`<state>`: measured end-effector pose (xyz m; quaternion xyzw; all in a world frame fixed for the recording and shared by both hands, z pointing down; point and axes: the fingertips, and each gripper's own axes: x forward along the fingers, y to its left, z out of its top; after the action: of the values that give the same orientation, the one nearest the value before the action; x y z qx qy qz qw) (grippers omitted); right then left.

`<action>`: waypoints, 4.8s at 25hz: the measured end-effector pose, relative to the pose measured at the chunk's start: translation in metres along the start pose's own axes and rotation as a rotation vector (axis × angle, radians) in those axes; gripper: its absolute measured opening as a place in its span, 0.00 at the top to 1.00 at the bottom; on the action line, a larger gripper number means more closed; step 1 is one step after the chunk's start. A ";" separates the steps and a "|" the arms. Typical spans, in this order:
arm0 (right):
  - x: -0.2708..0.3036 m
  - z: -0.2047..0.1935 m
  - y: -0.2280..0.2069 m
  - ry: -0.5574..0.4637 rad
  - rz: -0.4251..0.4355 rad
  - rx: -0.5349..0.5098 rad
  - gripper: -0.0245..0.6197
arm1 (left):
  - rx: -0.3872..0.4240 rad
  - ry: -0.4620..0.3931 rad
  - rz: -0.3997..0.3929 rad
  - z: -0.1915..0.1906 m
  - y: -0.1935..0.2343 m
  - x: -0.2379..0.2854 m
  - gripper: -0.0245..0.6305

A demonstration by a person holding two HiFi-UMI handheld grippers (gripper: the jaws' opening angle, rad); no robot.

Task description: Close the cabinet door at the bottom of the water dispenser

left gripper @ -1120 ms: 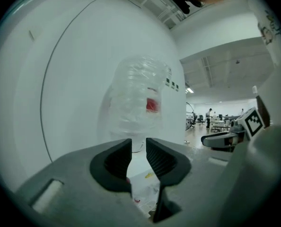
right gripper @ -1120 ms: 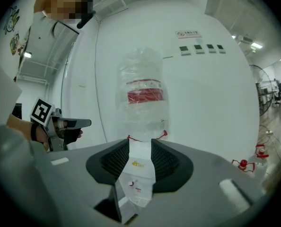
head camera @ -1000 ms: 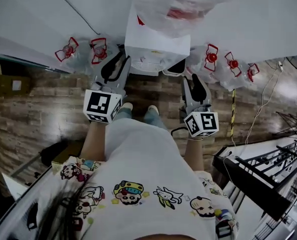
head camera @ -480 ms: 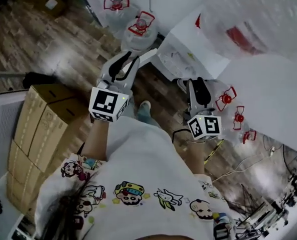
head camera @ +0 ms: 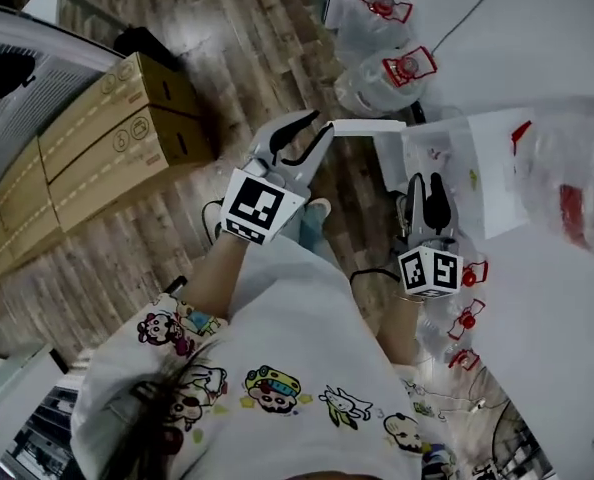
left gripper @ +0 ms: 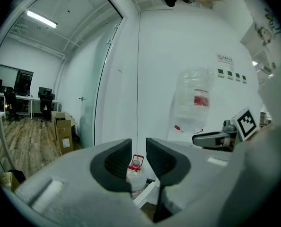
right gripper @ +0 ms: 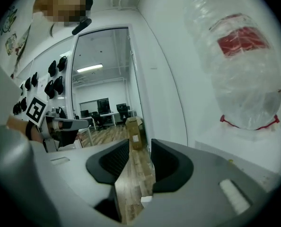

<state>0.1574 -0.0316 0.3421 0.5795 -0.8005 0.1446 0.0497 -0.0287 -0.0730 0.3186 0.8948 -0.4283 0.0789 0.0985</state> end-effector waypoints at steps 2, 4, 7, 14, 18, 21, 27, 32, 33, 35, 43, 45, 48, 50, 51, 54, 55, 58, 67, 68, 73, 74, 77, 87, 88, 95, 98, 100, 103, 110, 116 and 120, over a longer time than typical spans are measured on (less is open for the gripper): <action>0.014 -0.006 0.014 0.021 0.017 0.000 0.75 | -0.012 0.009 0.012 -0.007 0.013 -0.007 0.83; 0.027 -0.011 0.030 0.043 0.038 0.002 0.75 | -0.021 0.019 0.020 -0.012 0.025 -0.013 0.83; 0.045 -0.020 0.049 0.070 0.079 -0.001 0.75 | -0.038 0.024 0.039 -0.021 0.039 -0.021 0.83; 0.080 -0.050 0.075 0.130 0.140 0.025 0.75 | -0.083 0.060 0.094 -0.052 0.064 -0.028 0.83; 0.097 -0.074 0.081 0.172 0.175 0.030 0.75 | -0.117 0.072 0.126 -0.074 0.073 -0.027 0.83; 0.111 -0.097 0.081 0.206 0.184 0.035 0.75 | -0.147 0.085 0.141 -0.097 0.079 -0.024 0.83; 0.139 -0.153 0.072 0.275 0.165 0.067 0.74 | -0.180 0.126 0.144 -0.143 0.092 -0.010 0.83; 0.158 -0.200 0.060 0.330 0.140 0.091 0.73 | -0.214 0.173 0.144 -0.183 0.097 0.005 0.83; 0.162 -0.208 0.058 0.341 0.135 0.091 0.73 | -0.218 0.178 0.140 -0.190 0.096 0.007 0.83; 0.169 -0.227 0.054 0.363 0.126 0.090 0.73 | -0.226 0.184 0.131 -0.204 0.096 0.013 0.83; 0.206 -0.302 0.037 0.453 0.043 0.136 0.71 | -0.280 0.200 0.154 -0.255 0.115 0.032 0.83; 0.213 -0.320 0.030 0.476 0.010 0.153 0.70 | -0.290 0.204 0.161 -0.265 0.120 0.038 0.83; 0.223 -0.343 0.023 0.509 -0.034 0.178 0.68 | -0.291 0.224 0.155 -0.282 0.125 0.046 0.83; 0.227 -0.358 0.020 0.533 -0.062 0.191 0.68 | -0.292 0.239 0.140 -0.293 0.127 0.050 0.83; 0.229 -0.365 0.018 0.546 -0.077 0.194 0.67 | -0.292 0.245 0.135 -0.298 0.127 0.052 0.83; 0.234 -0.385 0.011 0.581 -0.131 0.202 0.66 | -0.304 0.258 0.133 -0.313 0.131 0.057 0.83; 0.235 -0.391 0.009 0.594 -0.156 0.210 0.66 | -0.310 0.264 0.134 -0.319 0.132 0.058 0.83; 0.238 -0.410 -0.001 0.631 -0.239 0.244 0.62 | -0.309 0.287 0.125 -0.332 0.133 0.064 0.83; 0.248 -0.459 -0.022 0.740 -0.396 0.358 0.52 | -0.284 0.333 0.092 -0.358 0.131 0.077 0.83; 0.249 -0.463 -0.024 0.749 -0.408 0.372 0.51 | -0.282 0.336 0.089 -0.361 0.131 0.078 0.83; 0.260 -0.476 -0.031 0.774 -0.449 0.425 0.48 | -0.281 0.357 0.083 -0.374 0.134 0.081 0.83; 0.262 -0.478 -0.033 0.778 -0.458 0.435 0.48 | -0.281 0.361 0.082 -0.376 0.134 0.082 0.83; 0.265 -0.487 -0.038 0.799 -0.492 0.470 0.48 | -0.287 0.365 0.085 -0.379 0.136 0.082 0.83; 0.266 -0.497 -0.046 0.823 -0.622 0.539 0.46 | -0.293 0.369 0.057 -0.381 0.136 0.087 0.83; 0.265 -0.500 -0.046 0.823 -0.631 0.559 0.47 | -0.290 0.369 0.052 -0.381 0.136 0.087 0.83; 0.263 -0.503 -0.043 0.814 -0.650 0.581 0.55 | -0.283 0.376 0.028 -0.383 0.137 0.086 0.83; 0.251 -0.507 -0.040 0.834 -0.641 0.564 0.56 | -0.289 0.385 0.018 -0.388 0.136 0.085 0.83; 0.240 -0.509 -0.039 0.842 -0.640 0.549 0.58 | -0.288 0.391 0.009 -0.392 0.133 0.086 0.83; 0.223 -0.513 -0.038 0.854 -0.644 0.517 0.59 | -0.287 0.402 0.001 -0.397 0.129 0.088 0.83; 0.181 -0.524 -0.041 0.878 -0.633 0.464 0.63 | -0.275 0.415 -0.014 -0.405 0.107 0.090 0.83; 0.144 -0.532 -0.051 0.881 -0.606 0.425 0.65 | -0.253 0.435 -0.029 -0.414 0.070 0.089 0.83; 0.118 -0.537 -0.061 0.895 -0.573 0.393 0.66 | -0.261 0.445 -0.016 -0.421 0.043 0.086 0.83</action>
<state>0.1296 -0.0014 0.8932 0.6540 -0.4703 0.5032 0.3127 -0.0333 -0.0614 0.7507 0.8384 -0.3957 0.2170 0.3056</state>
